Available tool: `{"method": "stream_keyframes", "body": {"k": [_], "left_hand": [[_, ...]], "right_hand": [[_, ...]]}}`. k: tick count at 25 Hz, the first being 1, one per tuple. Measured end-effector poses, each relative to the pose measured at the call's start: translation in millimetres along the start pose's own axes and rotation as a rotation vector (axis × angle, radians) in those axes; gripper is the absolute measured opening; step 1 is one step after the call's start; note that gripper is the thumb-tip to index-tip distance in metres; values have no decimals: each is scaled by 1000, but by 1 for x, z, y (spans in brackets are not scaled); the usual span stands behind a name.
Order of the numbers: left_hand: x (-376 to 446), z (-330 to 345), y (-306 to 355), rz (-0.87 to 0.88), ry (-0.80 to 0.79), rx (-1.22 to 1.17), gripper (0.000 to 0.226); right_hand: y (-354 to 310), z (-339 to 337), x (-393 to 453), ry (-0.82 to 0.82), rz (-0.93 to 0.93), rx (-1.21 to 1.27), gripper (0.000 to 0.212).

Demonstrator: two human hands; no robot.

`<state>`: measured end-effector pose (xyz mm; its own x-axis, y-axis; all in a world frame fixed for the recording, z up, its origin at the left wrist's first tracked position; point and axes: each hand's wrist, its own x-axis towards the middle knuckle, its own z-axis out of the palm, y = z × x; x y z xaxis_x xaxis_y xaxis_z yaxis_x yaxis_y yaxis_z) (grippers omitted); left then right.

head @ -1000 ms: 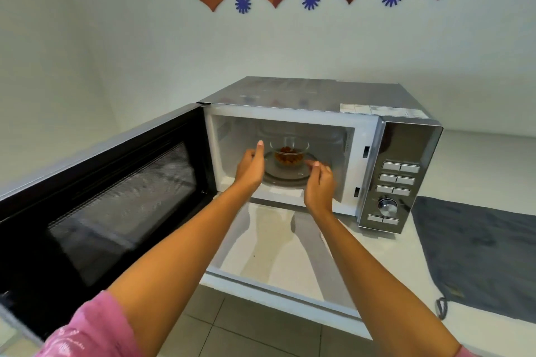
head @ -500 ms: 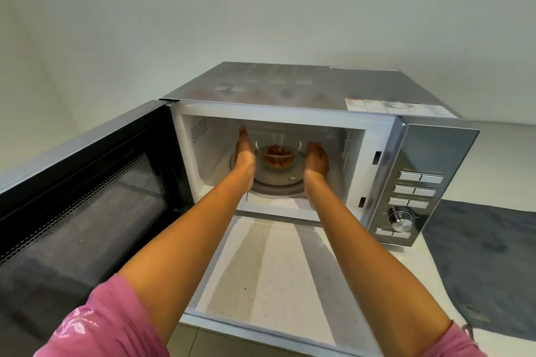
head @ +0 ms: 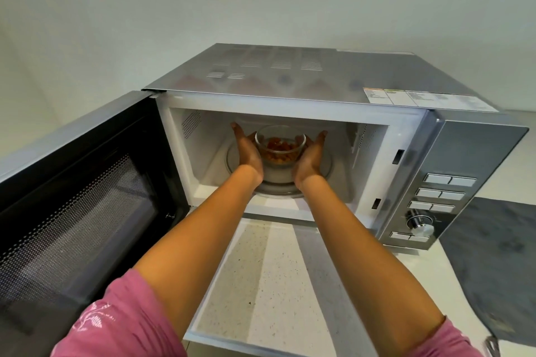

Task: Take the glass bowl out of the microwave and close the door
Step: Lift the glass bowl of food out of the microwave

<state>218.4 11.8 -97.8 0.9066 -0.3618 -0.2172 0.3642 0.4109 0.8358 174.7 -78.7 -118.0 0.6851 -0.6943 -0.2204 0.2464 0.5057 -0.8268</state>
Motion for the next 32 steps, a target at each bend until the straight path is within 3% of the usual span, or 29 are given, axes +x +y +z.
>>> {"method": "stream_keyframes", "body": {"k": [8, 15, 32], "left_hand": [[-4, 4, -8, 16, 28, 53, 93], [-21, 8, -7, -23, 87, -46, 101], [-156, 21, -28, 16, 51, -34, 91]], "right_hand": [[4, 8, -5, 7, 8, -23, 76], [1, 8, -25, 17, 39, 12, 76], [-21, -53, -146, -12, 49, 50, 76]]}}
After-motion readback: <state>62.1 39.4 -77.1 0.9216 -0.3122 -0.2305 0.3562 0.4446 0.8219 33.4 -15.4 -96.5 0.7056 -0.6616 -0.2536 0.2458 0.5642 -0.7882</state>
